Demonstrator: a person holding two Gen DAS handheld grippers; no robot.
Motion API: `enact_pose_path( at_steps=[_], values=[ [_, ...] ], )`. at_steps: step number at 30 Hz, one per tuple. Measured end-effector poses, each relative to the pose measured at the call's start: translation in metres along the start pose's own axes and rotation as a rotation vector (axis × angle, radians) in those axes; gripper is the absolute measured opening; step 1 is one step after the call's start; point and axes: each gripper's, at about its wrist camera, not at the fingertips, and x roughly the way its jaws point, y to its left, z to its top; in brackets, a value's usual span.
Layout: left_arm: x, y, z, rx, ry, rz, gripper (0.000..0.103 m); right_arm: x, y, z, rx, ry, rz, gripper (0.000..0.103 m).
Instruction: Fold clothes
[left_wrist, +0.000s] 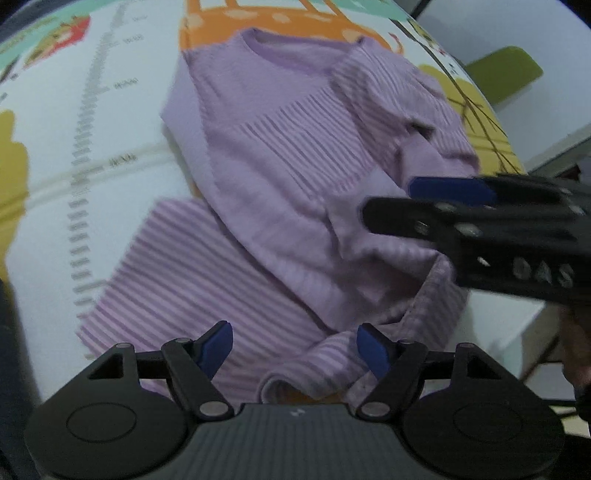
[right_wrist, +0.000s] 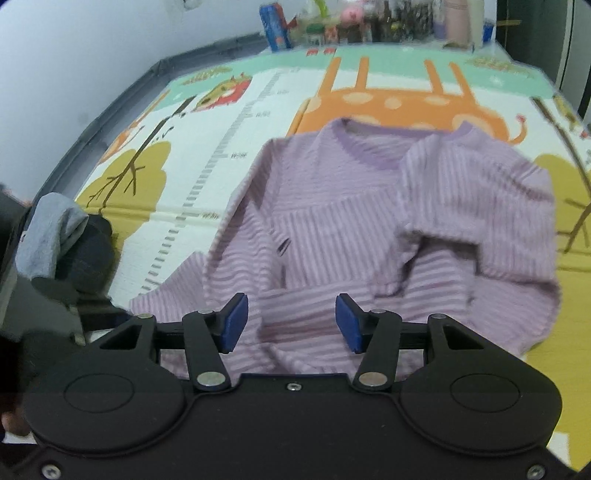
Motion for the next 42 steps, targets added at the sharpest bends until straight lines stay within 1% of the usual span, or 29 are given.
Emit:
enact_pose_path(
  at_steps=[3,9,12,15,18,22,26,30,36,39,42],
  values=[
    [0.003,-0.004,-0.009,0.010,0.025,-0.020,0.077,0.006,0.001,-0.003,0.008,0.037,0.019,0.050],
    [0.011,-0.014,-0.025,0.062,0.073,-0.047,0.077,0.006,-0.004,-0.026,0.008,0.118,0.007,0.050],
    [0.019,-0.018,-0.030,0.086,0.113,-0.051,0.077,0.001,-0.005,-0.043,-0.027,0.159,-0.011,0.050],
    [0.023,-0.023,-0.034,0.114,0.134,-0.044,0.077,-0.005,-0.008,-0.061,-0.046,0.199,-0.022,0.050],
    [0.023,-0.024,-0.033,0.119,0.133,-0.049,0.077,-0.013,-0.015,-0.076,-0.044,0.227,-0.033,0.050],
    [0.021,-0.023,-0.026,0.121,0.120,-0.050,0.077,-0.019,-0.026,-0.092,-0.046,0.268,-0.076,0.050],
    [0.016,-0.022,-0.013,0.119,0.089,-0.028,0.077,-0.019,-0.041,-0.102,-0.018,0.300,-0.125,0.049],
    [0.012,-0.014,-0.005,0.109,0.068,-0.004,0.077,-0.025,-0.052,-0.111,0.033,0.291,-0.144,0.049],
    [0.017,-0.005,0.007,0.114,0.044,0.082,0.077,-0.033,-0.063,-0.116,0.128,0.248,-0.136,0.050],
    [0.018,0.008,0.011,0.087,0.031,0.121,0.077,-0.031,-0.065,-0.119,0.161,0.248,-0.165,0.050],
    [0.022,0.023,0.016,0.045,0.035,0.123,0.077,-0.031,-0.070,-0.121,0.198,0.242,-0.170,0.050]
  ],
)
